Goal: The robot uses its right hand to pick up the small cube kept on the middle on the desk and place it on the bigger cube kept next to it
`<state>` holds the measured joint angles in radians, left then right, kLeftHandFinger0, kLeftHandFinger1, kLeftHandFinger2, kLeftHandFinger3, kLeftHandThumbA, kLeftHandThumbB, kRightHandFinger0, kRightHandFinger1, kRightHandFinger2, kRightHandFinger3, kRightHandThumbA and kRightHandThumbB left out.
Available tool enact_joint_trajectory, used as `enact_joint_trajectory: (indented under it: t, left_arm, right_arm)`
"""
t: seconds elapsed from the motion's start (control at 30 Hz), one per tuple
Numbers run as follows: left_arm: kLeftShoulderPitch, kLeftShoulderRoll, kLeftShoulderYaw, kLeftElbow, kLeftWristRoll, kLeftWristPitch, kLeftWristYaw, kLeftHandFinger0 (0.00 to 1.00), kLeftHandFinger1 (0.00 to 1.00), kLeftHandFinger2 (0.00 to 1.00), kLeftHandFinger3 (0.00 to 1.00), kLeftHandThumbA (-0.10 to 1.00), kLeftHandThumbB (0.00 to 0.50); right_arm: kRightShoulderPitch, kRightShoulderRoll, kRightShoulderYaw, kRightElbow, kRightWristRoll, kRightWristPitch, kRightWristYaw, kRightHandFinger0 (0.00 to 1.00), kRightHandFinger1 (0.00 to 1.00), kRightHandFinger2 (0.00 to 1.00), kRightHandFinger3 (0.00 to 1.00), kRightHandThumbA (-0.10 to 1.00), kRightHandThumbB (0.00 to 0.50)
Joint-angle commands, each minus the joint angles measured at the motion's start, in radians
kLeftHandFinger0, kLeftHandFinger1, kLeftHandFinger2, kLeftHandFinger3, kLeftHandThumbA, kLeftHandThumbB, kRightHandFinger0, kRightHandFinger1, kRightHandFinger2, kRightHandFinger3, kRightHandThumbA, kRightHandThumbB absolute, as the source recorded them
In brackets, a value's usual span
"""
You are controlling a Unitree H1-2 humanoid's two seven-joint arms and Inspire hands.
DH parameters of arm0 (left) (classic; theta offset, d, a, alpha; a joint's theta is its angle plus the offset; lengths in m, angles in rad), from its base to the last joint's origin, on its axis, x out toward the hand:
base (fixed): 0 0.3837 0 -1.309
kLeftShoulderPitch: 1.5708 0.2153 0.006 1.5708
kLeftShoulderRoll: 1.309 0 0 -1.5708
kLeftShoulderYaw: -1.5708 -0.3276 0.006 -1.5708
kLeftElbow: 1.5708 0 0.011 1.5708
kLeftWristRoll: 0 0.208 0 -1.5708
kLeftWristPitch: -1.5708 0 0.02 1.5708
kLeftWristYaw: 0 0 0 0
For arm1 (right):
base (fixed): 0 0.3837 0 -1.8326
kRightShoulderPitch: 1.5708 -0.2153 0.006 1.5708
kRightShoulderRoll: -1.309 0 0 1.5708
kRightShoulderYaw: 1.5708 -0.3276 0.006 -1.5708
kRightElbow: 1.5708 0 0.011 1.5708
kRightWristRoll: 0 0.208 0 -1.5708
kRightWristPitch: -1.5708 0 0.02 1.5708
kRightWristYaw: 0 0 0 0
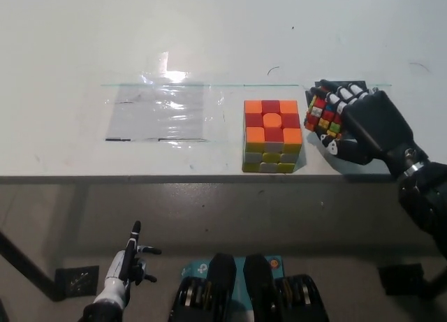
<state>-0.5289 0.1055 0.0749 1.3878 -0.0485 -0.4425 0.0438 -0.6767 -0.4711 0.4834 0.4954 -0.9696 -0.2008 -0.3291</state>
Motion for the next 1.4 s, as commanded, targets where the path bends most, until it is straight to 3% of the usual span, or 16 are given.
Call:
enact_joint_trajectory:
  t: [0.0,0.2,0.3,0.33,0.43,0.57,0.6,0.63,0.67,0.77,0.83,0.9,1.03,1.1,1.17,1.37]
  left_arm:
    - [-0.004,0.008,-0.003,-0.024,0.006,-0.027,0.016,0.38,0.00,0.00,0.00,1.00,0.500]
    - [0.000,0.010,-0.007,-0.016,0.009,-0.027,0.020,0.33,0.00,0.00,0.00,1.00,0.500]
    - [0.004,0.012,-0.009,-0.019,0.012,-0.027,0.022,0.35,0.00,0.00,0.00,1.00,0.500]
    - [0.007,0.013,-0.009,-0.021,0.011,-0.027,0.021,0.38,0.00,0.00,0.00,1.00,0.500]
    - [0.012,0.014,-0.005,-0.021,0.007,-0.027,0.017,0.39,0.00,0.00,0.00,1.00,0.500]
    - [0.020,0.017,-0.002,-0.022,0.003,-0.027,0.009,0.37,0.00,0.00,0.00,1.00,0.500]
    - [0.021,0.016,0.001,-0.022,0.000,-0.027,0.007,0.35,0.00,0.00,0.00,1.00,0.500]
    - [0.021,0.015,-0.001,-0.022,0.003,-0.027,0.012,0.33,0.00,0.00,0.00,1.00,0.500]
    - [0.023,0.015,-0.007,-0.023,0.010,-0.027,0.020,0.33,0.00,0.00,0.00,1.00,0.500]
    - [0.028,0.015,-0.009,-0.024,0.011,-0.027,0.020,0.34,0.00,0.00,0.00,1.00,0.500]
    - [0.029,0.016,-0.009,-0.023,0.011,-0.027,0.018,0.37,0.00,0.00,0.00,1.00,0.500]
    - [0.028,0.019,-0.012,-0.020,0.014,-0.027,0.020,0.38,0.00,0.00,0.00,1.00,0.500]
    - [0.033,0.020,-0.008,-0.020,0.010,-0.027,0.019,0.37,0.00,0.00,0.00,1.00,0.500]
    - [0.034,0.020,-0.007,-0.021,0.008,-0.027,0.015,0.39,0.00,0.00,0.00,1.00,0.500]
    - [0.035,0.023,-0.014,-0.020,0.016,-0.027,0.023,0.35,0.00,0.00,0.00,1.00,0.500]
    - [0.028,0.021,-0.003,-0.016,0.004,-0.027,0.018,0.41,0.00,0.00,0.00,1.00,0.500]
  right_arm:
    - [-0.071,-0.031,-0.035,-0.046,0.015,-0.019,0.011,0.00,0.32,0.55,0.12,-0.10,0.226]
    - [-0.092,-0.023,-0.050,-0.050,0.017,-0.036,0.015,0.00,0.28,0.53,0.08,-0.10,0.252]
    - [-0.110,-0.028,-0.036,-0.057,-0.015,-0.042,0.002,0.00,0.31,0.61,0.15,-0.10,0.233]
    - [-0.113,-0.025,-0.035,-0.060,-0.018,-0.038,0.007,0.01,0.39,0.72,0.23,-0.10,0.178]
    - [-0.126,-0.017,-0.037,-0.107,-0.012,-0.020,0.065,0.00,0.30,0.58,0.24,-0.10,0.217]
    - [-0.140,-0.006,-0.034,-0.122,-0.005,-0.042,0.066,0.00,0.16,0.45,0.15,-0.10,0.310]
    - [-0.149,-0.002,-0.032,-0.135,-0.007,-0.041,0.080,0.00,0.19,0.49,0.14,-0.10,0.278]
    - [-0.157,0.002,-0.031,-0.139,-0.011,-0.044,0.077,0.00,0.19,0.50,0.13,-0.10,0.291]
    - [-0.168,0.010,-0.027,-0.136,-0.021,-0.056,0.050,0.00,0.17,0.48,0.10,-0.10,0.361]
    - [-0.188,0.021,-0.008,-0.147,-0.056,-0.060,0.041,0.00,0.19,0.54,0.21,-0.10,0.284]
    - [-0.190,0.027,-0.002,-0.168,-0.067,-0.048,0.068,0.00,0.17,0.48,0.23,-0.10,0.244]
    - [-0.189,0.051,-0.003,-0.190,-0.055,-0.039,0.087,0.00,0.13,0.40,0.11,-0.10,0.275]
    - [-0.170,0.082,-0.016,-0.223,-0.036,-0.020,0.113,0.00,0.08,0.40,0.03,-0.10,0.291]
    - [-0.163,0.091,-0.020,-0.242,-0.035,-0.010,0.136,0.00,0.12,0.50,0.12,-0.10,0.324]
    - [-0.143,0.107,-0.023,-0.249,-0.016,-0.020,0.141,0.00,0.10,0.47,0.17,-0.10,0.351]
    - [-0.106,0.125,-0.023,-0.258,-0.017,-0.019,0.160,0.00,0.13,0.49,0.21,-0.10,0.294]
